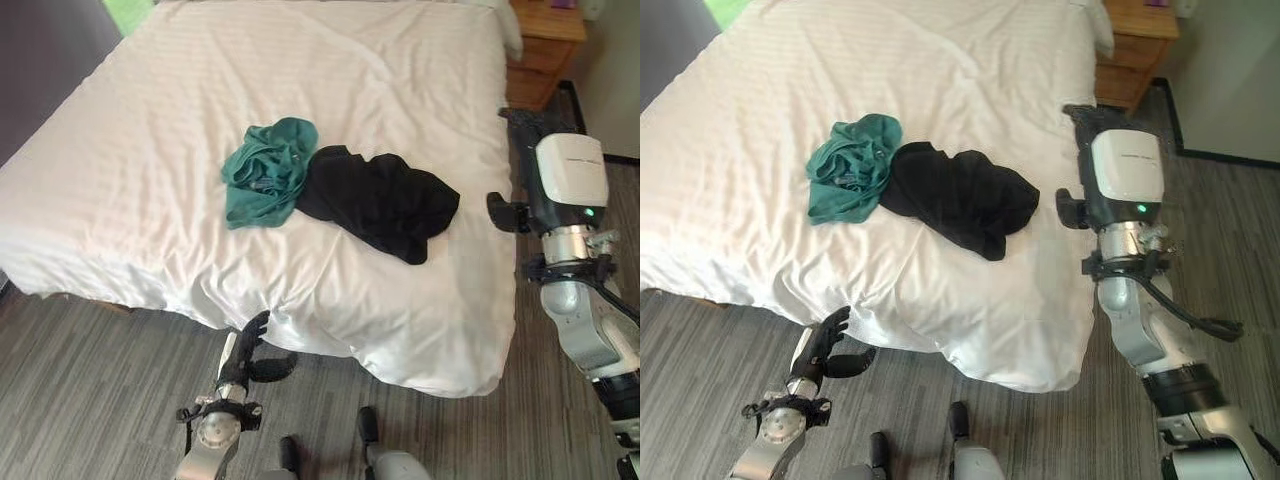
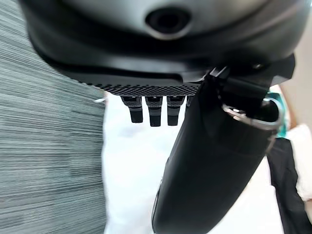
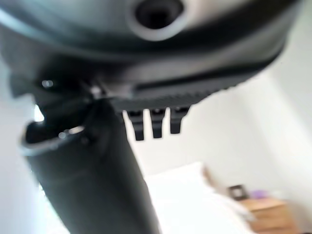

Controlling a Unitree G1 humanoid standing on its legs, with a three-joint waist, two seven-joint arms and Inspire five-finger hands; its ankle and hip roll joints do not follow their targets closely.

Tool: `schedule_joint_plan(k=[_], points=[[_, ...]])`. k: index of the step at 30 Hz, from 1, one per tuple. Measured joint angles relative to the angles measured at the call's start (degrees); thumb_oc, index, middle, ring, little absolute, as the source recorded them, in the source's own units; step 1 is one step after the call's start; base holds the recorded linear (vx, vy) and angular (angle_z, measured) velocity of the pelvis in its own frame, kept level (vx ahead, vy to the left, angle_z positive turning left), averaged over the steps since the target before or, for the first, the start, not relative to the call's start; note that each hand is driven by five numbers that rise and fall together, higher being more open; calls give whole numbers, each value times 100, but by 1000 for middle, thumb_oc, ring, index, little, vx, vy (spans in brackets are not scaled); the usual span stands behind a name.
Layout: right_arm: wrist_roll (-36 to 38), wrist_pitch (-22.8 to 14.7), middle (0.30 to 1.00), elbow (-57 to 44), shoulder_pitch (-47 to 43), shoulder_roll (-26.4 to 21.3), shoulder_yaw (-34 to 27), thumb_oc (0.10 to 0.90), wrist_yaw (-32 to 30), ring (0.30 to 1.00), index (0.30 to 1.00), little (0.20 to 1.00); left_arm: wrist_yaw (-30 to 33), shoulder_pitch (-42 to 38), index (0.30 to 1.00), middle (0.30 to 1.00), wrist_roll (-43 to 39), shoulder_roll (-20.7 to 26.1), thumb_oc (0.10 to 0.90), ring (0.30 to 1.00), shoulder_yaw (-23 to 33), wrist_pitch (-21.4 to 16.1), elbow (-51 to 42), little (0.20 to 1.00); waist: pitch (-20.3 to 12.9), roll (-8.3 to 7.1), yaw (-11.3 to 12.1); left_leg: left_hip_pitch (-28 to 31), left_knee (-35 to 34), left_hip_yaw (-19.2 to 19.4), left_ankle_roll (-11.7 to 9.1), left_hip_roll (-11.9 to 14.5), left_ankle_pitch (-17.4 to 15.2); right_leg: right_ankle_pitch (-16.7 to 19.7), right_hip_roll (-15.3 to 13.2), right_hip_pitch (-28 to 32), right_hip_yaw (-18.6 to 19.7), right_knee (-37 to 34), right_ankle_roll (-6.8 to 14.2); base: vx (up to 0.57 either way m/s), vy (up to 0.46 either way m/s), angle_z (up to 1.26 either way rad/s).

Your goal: Pick up bed clothes into laundry basket.

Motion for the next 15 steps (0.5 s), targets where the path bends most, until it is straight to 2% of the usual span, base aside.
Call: schedule_joint_plan(k=[3, 6, 9, 15], points=[[151, 1, 900, 835, -542, -18, 504, 800, 165, 900, 900, 900, 6, -70, 900, 900, -62, 5, 800, 900, 12, -3, 307, 900, 2, -17, 54, -24, 18, -92, 42, 1, -210, -13, -3, 5, -103, -1, 21, 61, -54, 21], [344, -11, 900, 1786, -1048, -15, 1080, 800, 374, 900, 900, 900, 16, -91, 900, 900, -110, 88, 800, 900, 138, -46, 821, 900, -20, -65, 197, -104, 13, -208, 91, -118, -248, -35, -129, -7, -114, -3, 87, 73, -45, 20], [485, -78, 900, 2512, -1558, -11, 1629, 800, 504, 900, 900, 900, 102, -254, 900, 900, -102, 167, 800, 900, 281, -23, 1769, 900, -33, -52, 213, -169, 16, -292, 123, -169, -236, -33, -186, -66, -168, -4, 93, 68, -35, 17], [584, -138, 900, 3548, -2240, -14, 1822, 800, 585, 900, 900, 900, 254, -453, 900, 900, 21, 206, 800, 900, 374, 4, 3577, 900, -77, -14, 212, -576, 25, -439, 133, -189, -154, -13, -219, -408, -302, -4, 73, 28, -53, 13]])
